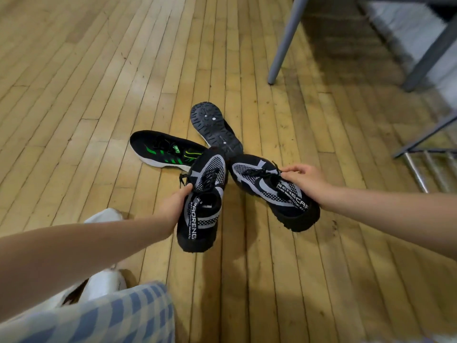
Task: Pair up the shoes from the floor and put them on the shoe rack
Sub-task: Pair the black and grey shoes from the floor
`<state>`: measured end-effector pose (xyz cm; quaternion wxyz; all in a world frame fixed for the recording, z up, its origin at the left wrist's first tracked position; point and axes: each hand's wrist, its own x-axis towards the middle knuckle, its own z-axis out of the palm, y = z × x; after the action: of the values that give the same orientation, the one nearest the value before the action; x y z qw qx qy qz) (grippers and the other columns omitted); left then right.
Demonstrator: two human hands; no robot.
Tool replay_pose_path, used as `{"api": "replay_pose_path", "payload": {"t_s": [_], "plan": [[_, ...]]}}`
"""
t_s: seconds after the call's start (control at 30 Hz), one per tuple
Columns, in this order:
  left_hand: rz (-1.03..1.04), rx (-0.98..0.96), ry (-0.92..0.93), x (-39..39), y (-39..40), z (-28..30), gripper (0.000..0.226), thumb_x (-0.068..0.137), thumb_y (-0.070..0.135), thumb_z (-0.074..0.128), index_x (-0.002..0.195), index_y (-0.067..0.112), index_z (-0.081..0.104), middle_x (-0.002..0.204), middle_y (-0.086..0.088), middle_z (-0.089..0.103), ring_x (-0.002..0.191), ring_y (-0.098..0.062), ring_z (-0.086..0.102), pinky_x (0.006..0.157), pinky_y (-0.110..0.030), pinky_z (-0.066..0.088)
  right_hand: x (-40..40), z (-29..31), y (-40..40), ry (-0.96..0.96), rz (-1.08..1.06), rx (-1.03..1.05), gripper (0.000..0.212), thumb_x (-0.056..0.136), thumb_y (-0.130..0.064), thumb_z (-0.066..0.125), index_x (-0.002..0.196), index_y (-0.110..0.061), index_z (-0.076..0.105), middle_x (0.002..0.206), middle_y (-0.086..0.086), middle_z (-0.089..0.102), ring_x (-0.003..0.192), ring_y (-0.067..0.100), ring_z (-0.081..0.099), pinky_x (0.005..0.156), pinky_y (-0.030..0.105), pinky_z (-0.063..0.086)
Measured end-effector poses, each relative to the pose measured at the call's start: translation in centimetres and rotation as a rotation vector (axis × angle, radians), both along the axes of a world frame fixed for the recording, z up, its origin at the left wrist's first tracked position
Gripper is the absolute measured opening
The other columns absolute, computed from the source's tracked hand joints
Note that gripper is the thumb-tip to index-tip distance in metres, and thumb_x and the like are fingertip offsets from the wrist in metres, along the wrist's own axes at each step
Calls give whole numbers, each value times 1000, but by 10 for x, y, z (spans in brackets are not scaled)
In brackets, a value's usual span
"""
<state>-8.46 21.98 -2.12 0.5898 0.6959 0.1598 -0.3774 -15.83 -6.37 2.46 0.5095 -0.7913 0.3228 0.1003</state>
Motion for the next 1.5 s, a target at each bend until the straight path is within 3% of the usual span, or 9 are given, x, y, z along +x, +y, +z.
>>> {"api": "replay_pose_path", "payload": {"t_s": [0.1, 0.3, 0.6, 1.0, 1.1, 1.17, 1.23, 1.37, 1.5], "plan": [[-22, -69, -70, 14, -50, 25, 41, 93, 46, 48, 118, 17, 63, 112, -6, 70, 102, -24, 65, 92, -36, 46, -13, 23, -26, -80, -158, 44, 19, 87, -25, 64, 101, -13, 66, 95, 9, 71, 86, 23, 68, 75, 32, 54], [-155, -152, -207, 33, -152, 89, 35, 91, 43, 53, 109, 16, 64, 99, -7, 72, 91, -25, 67, 86, -37, 52, -39, 83, -90, -308, -427, 38, 6, 84, -19, 66, 80, -15, 65, 81, 5, 70, 78, 22, 65, 73, 29, 52], [-554, -187, -302, 2, -280, 178, 27, 97, 37, 48, 95, 13, 61, 86, -3, 69, 81, -18, 65, 71, -30, 50, -108, 129, -173, -515, -835, 25, 11, 81, -19, 66, 88, -10, 67, 93, 13, 73, 88, 30, 69, 82, 41, 57], [-838, -183, -300, -98, -422, 175, 41, 96, 30, 47, 124, 1, 55, 113, -14, 67, 98, -26, 64, 74, -29, 51, -205, 134, -253, -496, -1213, -105, 20, 84, -25, 61, 84, -5, 64, 94, 11, 68, 85, 27, 63, 78, 37, 52], [-841, -231, -307, -117, -452, 176, 37, 93, 26, 50, 118, 0, 58, 110, -15, 69, 98, -27, 66, 82, -31, 51, -214, 129, -273, -482, -1299, -116, 29, 82, -31, 55, 94, -6, 62, 96, 10, 63, 89, 29, 61, 81, 33, 48], [-834, -253, -309, -124, -468, 181, 25, 90, 21, 51, 103, 3, 62, 95, -13, 70, 85, -27, 67, 75, -30, 53, -220, 113, -293, -462, -1316, -93, 39, 72, -34, 49, 99, -9, 64, 107, 13, 67, 94, 33, 64, 89, 44, 52], [-802, -259, -317, -126, -484, 184, 15, 88, 19, 54, 93, 7, 62, 85, -12, 69, 76, -26, 65, 73, -31, 54, -227, 111, -300, -458, -1311, -43, 29, 79, -24, 49, 100, -10, 63, 112, 13, 67, 97, 31, 63, 88, 40, 53], [-747, -316, -370, -126, -506, 172, 27, 88, 18, 62, 114, 12, 57, 105, -13, 68, 97, -30, 67, 90, -40, 54, -239, 112, -300, -546, -1345, 123, 25, 95, -6, 46, 115, 3, 57, 114, 11, 60, 98, 23, 56, 58, 21, 44], [-696, -344, -373, -131, -524, 156, 43, 88, 14, 63, 130, 16, 52, 113, -13, 65, 100, -29, 66, 91, -40, 54, -251, 93, -311, -562, -1308, 238, 15, 98, -18, 46, 91, -11, 57, 98, 15, 71, 82, 22, 54, 72, 27, 44]]}}
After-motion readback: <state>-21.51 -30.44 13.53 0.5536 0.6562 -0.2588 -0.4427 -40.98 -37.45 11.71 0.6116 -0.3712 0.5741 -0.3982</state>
